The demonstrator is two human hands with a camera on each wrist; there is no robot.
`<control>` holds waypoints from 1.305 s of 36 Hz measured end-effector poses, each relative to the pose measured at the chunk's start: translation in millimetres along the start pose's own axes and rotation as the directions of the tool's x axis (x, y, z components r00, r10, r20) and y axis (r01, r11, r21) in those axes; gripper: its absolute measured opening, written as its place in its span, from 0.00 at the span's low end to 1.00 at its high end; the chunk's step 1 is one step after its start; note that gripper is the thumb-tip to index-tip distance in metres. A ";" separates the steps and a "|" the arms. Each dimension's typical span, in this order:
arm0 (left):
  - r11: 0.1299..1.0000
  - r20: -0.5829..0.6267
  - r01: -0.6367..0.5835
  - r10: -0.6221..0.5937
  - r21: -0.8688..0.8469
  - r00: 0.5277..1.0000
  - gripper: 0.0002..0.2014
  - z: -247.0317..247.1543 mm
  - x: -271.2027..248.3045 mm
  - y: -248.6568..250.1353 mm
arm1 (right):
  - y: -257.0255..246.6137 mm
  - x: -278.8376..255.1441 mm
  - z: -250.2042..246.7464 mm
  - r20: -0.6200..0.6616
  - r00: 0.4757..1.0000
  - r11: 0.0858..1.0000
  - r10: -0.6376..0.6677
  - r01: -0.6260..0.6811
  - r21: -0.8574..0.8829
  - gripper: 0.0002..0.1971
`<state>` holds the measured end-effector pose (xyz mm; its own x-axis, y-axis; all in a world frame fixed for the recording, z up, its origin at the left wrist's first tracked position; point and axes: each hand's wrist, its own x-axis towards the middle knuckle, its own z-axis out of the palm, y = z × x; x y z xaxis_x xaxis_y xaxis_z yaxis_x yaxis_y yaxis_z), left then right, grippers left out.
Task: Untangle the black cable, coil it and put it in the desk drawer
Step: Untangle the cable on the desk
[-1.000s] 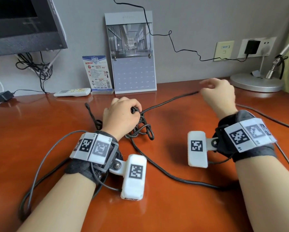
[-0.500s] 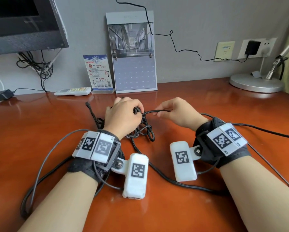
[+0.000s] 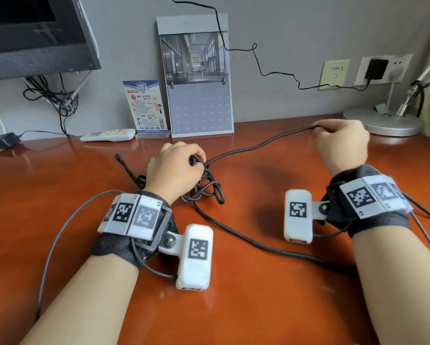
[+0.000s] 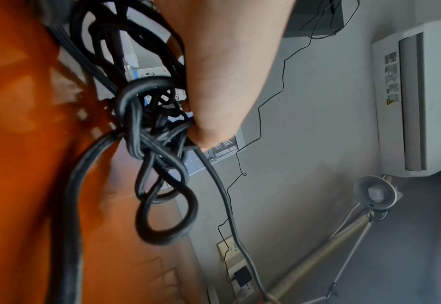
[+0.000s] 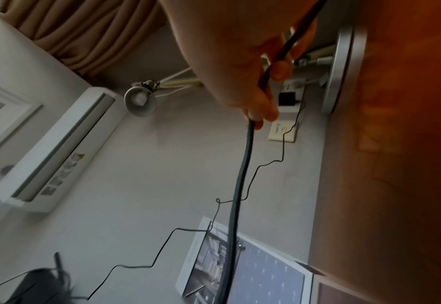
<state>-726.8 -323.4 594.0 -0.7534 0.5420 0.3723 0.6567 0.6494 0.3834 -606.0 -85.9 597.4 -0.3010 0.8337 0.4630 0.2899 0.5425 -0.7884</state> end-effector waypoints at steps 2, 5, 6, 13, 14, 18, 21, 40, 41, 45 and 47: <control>1.000 0.005 -0.002 0.002 0.010 1.000 0.11 0.6 0.3 0.0 | 7.4 3.9 -5.5 -0.029 0.996 0.995 0.088 -0.089 -0.041 0.13; 1.000 0.003 -0.015 0.015 0.022 1.000 0.10 3.1 0.1 1.5 | 10.5 3.4 -6.4 -0.030 0.991 0.981 0.134 -0.137 -0.137 0.14; 0.999 0.001 -0.019 0.019 0.025 1.000 0.10 4.0 0.1 1.5 | 9.3 2.6 -6.4 -0.007 0.991 0.978 0.133 -0.132 -0.160 0.15; 0.997 0.031 -0.059 0.057 0.054 0.998 0.10 4.7 0.0 1.2 | -10.2 -6.9 3.4 0.351 0.923 0.982 -0.158 0.183 -0.040 0.16; 0.996 0.037 -0.064 0.062 0.058 0.997 0.10 4.5 0.0 1.5 | -16.0 -11.4 6.7 0.428 0.882 0.975 -0.199 0.222 -0.004 0.16; 0.995 0.046 -0.076 0.073 0.064 0.996 0.10 4.8 -0.1 1.1 | -33.8 -31.4 21.3 0.688 0.669 0.950 -0.282 0.294 0.104 0.13; 0.995 0.042 -0.076 0.073 0.065 0.996 0.10 5.0 -0.1 0.7 | -40.8 -42.8 30.3 0.756 0.573 0.932 -0.317 0.335 0.137 0.13; 0.996 0.042 -0.078 0.076 0.049 0.996 0.09 4.5 -1.6 4.1 | -46.5 -58.7 48.1 0.639 0.680 0.923 -0.360 0.360 0.137 0.12; 0.997 0.037 -0.072 0.071 0.036 0.997 0.09 4.4 -1.6 4.6 | -46.5 -57.5 48.1 0.615 0.703 0.924 -0.358 0.359 0.128 0.13; 0.999 0.023 -0.053 0.053 0.005 0.998 0.09 3.1 -0.8 5.4 | -46.1 -53.6 44.7 0.512 0.796 0.942 -0.323 0.324 0.090 0.12; 0.999 0.014 -0.034 0.034 0.010 0.999 0.10 1.4 0.0 2.4 | -44.1 -47.4 38.7 0.401 0.874 0.960 -0.274 0.272 0.063 0.11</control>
<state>-725.2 -321.1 593.8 -0.7311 0.5711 0.3734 0.6816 0.6358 0.3623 -639.7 -153.3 594.5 -0.7071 0.5387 0.4581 0.1394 0.7413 -0.6566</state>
